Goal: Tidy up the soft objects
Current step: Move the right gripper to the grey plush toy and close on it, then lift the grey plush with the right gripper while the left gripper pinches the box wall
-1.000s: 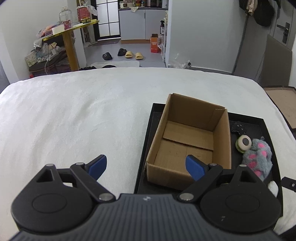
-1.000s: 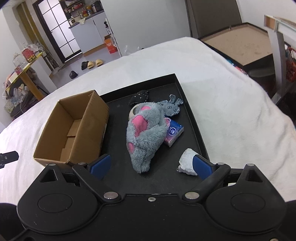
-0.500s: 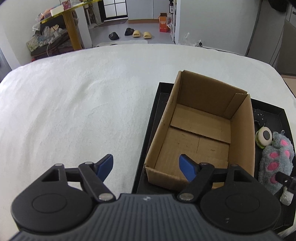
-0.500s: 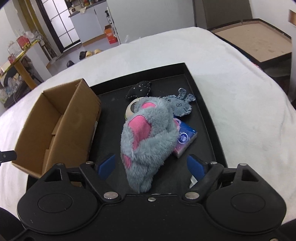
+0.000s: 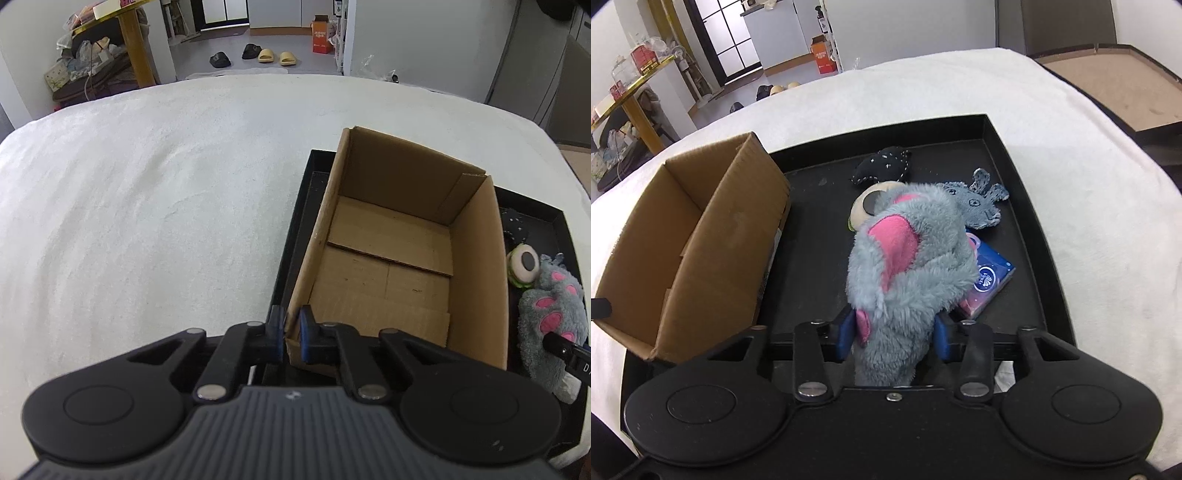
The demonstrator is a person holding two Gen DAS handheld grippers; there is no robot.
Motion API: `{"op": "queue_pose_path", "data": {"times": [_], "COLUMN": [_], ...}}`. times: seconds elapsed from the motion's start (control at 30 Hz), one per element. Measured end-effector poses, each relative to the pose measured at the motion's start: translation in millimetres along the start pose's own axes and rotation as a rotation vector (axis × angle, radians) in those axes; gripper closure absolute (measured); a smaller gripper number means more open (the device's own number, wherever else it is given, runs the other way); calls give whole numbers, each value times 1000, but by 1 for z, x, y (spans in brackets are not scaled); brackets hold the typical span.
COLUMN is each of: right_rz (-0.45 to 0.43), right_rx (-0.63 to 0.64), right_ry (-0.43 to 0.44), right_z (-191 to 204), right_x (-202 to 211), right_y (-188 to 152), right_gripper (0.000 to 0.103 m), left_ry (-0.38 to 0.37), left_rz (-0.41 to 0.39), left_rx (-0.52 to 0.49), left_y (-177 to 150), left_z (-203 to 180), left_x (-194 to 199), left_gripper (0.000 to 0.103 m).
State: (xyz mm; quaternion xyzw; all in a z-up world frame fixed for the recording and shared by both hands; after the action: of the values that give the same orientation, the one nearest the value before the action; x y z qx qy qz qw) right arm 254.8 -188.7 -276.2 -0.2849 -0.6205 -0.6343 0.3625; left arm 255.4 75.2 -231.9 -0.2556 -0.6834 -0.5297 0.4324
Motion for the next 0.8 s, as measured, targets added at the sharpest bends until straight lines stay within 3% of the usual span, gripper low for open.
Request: {"op": "queue_pose_path", "data": {"times": [0.37,0.8], "right_rz": [-99,-172], "right_rx": [21,6], "right_ry": [-11,33], "right_z": [6,18], "right_x": [49,79], "right_y": [17,50], "right_gripper": [65,66], "left_ry": [-2,7], "left_rz": [-27,-32], "left_rx": [-85,-84], "left_y": [-6,-9], "left_z": [-12,-4], "left_x": [15,23], "left_gripper": [97,96]}}
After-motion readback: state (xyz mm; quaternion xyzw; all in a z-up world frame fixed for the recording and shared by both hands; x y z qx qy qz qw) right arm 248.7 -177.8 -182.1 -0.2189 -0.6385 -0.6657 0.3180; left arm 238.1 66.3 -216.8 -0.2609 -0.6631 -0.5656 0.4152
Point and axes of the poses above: each gripper's, at about its wrist camera, not at the fingertips, and x roughly against the way its jaws point, z to its left, y to its top, the point moved 10 cm from there along -x, roughly the way its jaws point, and after that the axes turned 9 degrees about x, right-handed, at the moved point
